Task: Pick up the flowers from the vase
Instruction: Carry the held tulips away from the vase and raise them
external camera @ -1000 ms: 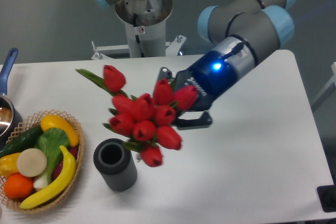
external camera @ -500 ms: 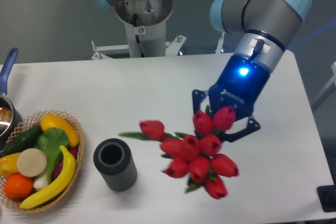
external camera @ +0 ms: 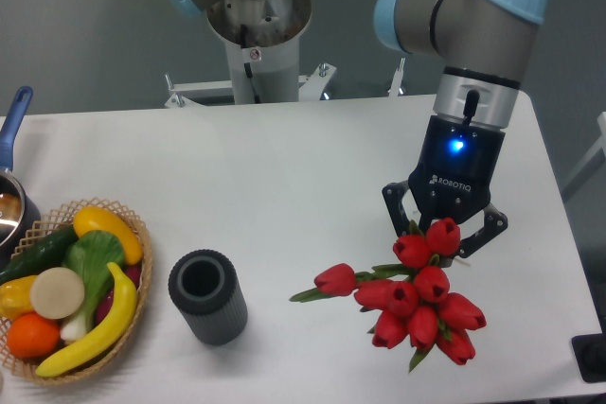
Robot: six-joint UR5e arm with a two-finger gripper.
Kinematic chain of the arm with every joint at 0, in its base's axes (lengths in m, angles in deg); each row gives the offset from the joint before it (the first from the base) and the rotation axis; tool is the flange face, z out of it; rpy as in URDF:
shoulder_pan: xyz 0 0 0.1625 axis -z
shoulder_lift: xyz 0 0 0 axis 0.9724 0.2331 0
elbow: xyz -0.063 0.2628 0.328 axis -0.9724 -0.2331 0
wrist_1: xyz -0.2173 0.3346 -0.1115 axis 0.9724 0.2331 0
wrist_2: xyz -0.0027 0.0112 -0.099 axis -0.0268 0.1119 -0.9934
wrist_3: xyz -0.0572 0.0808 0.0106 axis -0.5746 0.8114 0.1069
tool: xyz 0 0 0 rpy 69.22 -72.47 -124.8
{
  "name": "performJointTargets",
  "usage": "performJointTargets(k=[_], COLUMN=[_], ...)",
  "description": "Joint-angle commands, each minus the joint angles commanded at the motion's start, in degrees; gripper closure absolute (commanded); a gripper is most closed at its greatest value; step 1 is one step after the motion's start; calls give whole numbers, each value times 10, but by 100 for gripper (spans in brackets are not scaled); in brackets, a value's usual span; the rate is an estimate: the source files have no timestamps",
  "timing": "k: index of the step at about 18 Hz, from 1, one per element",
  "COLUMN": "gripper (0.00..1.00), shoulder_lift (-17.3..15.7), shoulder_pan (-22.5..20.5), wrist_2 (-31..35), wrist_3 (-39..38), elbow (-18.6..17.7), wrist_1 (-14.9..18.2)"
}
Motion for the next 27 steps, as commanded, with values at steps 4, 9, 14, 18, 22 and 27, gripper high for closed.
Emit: performJointTargets(k=[4, 9, 14, 18, 22, 27], gripper=[88, 87, 85, 85, 85, 85], shoulder_lift=[5, 6, 9, 30, 47, 65], shoulder_pan=[0, 0, 11, 27, 41, 50], wrist_2=[106, 161, 225, 278, 314, 349], wrist_3=[25, 53, 84, 100, 112, 118], elbow=[-13, -8, 0, 46, 67, 84], wrist_1=[17, 75, 125, 205, 236, 264])
